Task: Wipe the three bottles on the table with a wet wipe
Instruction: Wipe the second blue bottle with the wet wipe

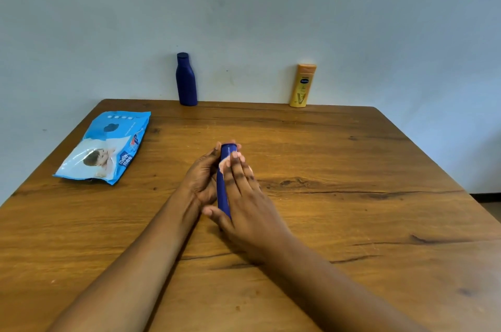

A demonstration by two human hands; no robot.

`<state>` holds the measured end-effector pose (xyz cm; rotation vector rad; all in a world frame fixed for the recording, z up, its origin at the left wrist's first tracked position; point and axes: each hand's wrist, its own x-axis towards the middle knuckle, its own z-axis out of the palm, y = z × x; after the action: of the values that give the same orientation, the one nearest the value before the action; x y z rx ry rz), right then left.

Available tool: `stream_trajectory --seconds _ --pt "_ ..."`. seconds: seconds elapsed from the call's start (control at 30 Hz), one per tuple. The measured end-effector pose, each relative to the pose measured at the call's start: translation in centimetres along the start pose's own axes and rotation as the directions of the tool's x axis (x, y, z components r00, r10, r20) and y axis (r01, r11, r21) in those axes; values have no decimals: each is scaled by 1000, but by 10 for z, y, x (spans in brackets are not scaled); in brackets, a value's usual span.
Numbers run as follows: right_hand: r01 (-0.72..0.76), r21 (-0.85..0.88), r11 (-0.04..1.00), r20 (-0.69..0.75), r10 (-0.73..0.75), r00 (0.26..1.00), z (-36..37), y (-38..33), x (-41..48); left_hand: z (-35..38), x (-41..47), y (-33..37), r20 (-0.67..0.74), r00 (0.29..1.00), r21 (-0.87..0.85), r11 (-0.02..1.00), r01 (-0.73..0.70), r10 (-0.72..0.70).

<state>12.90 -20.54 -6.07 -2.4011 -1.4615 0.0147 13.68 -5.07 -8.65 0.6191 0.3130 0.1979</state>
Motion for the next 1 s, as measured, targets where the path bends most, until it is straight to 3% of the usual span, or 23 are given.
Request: stream_trajectory --seconds 0.1,0.3,0.53,0.67,0.77,1.0 --pt "-61 -19 998 -59 60 996 3 -4 16 -3 0 1 -7 1000 30 1000 7 -6" --pt "-64 -77 995 -61 60 996 20 -8 -46 7 -1 0 -26 999 -43 999 -24 23" --pt "-115 -31 993 -84 112 990 5 -19 18 -3 0 2 30 1000 -52 999 5 -3" --pt "-91 -63 994 -107 84 991 29 -23 -37 2 0 2 -23 1000 -63 998 -23 21" --pt "-157 -80 984 -86 150 985 41 -29 -60 4 0 2 -36 999 -42 998 -41 40" --pt "-186 -2 983 -115 184 976 12 -25 21 -2 -3 2 28 999 -64 998 26 -25"
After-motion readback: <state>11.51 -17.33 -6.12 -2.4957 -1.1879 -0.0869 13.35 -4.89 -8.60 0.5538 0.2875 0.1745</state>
